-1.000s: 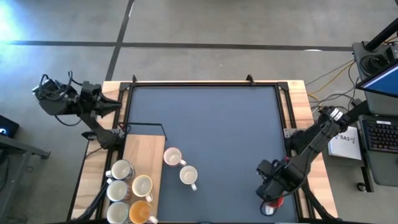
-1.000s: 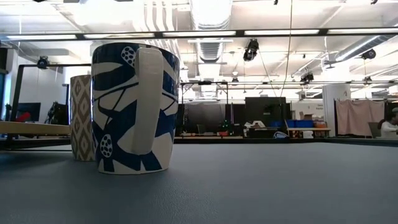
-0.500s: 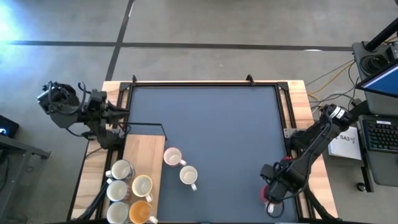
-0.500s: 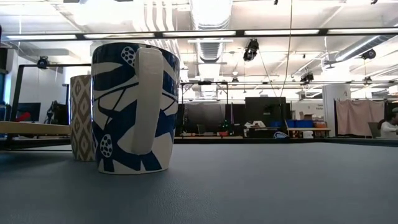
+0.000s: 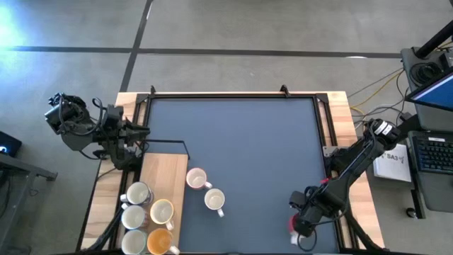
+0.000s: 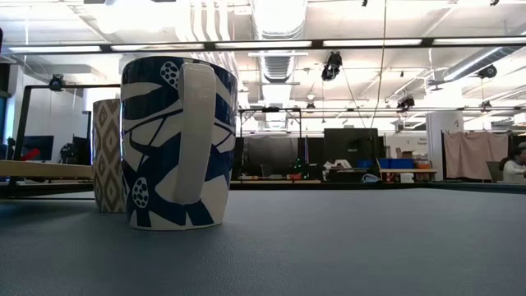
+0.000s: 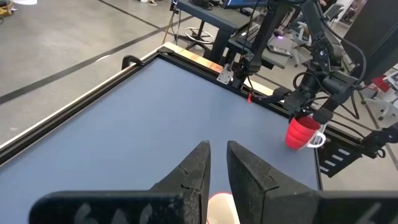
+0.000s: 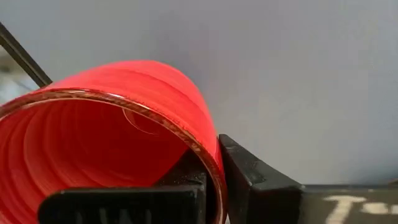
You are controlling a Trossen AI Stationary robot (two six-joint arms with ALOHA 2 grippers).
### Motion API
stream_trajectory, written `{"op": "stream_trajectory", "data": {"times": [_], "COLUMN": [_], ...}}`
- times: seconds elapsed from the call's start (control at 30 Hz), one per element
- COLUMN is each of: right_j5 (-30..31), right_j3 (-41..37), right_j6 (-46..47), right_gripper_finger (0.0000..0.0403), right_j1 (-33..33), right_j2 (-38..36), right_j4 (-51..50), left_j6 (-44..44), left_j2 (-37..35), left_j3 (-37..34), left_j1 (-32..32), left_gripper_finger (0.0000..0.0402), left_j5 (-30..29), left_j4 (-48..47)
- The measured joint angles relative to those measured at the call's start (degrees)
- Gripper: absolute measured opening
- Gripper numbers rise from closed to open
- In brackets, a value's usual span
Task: Place coffee mugs
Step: Move the orange mug to the center of the table
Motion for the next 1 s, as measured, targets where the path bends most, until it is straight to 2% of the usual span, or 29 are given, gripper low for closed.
{"op": "stream_trajectory", "data": {"times": [0.23,0.6,0.8,1.0], "right_j5": [3.2,9.1,9.3,8.2], "right_j3": [3.4,5.9,10.1,16.9], "right_j6": [-2.4,-8.2,-11.3,-15.4], "right_gripper_finger": [0.0014,0.0013,0.0013,0.0013], "right_j1": [-8.0,-25.2,-34.1,-39.0], "right_j2": [0.0,1.4,6.6,14.3], "right_j4": [-0.8,-0.9,-0.8,-1.1], "left_j6": [0.7,1.9,4.4,5.4], "left_j2": [-0.9,-2.8,-3.6,-5.6], "left_j3": [0.0,0.0,0.0,0.0], "left_j1": [0.0,0.0,0.0,0.0], "left_gripper_finger": [0.0036,0.0036,0.0036,0.0036], "left_j5": [0.0,0.0,0.0,0.2], "left_j4": [-0.1,-0.2,-0.2,-0.6]}}
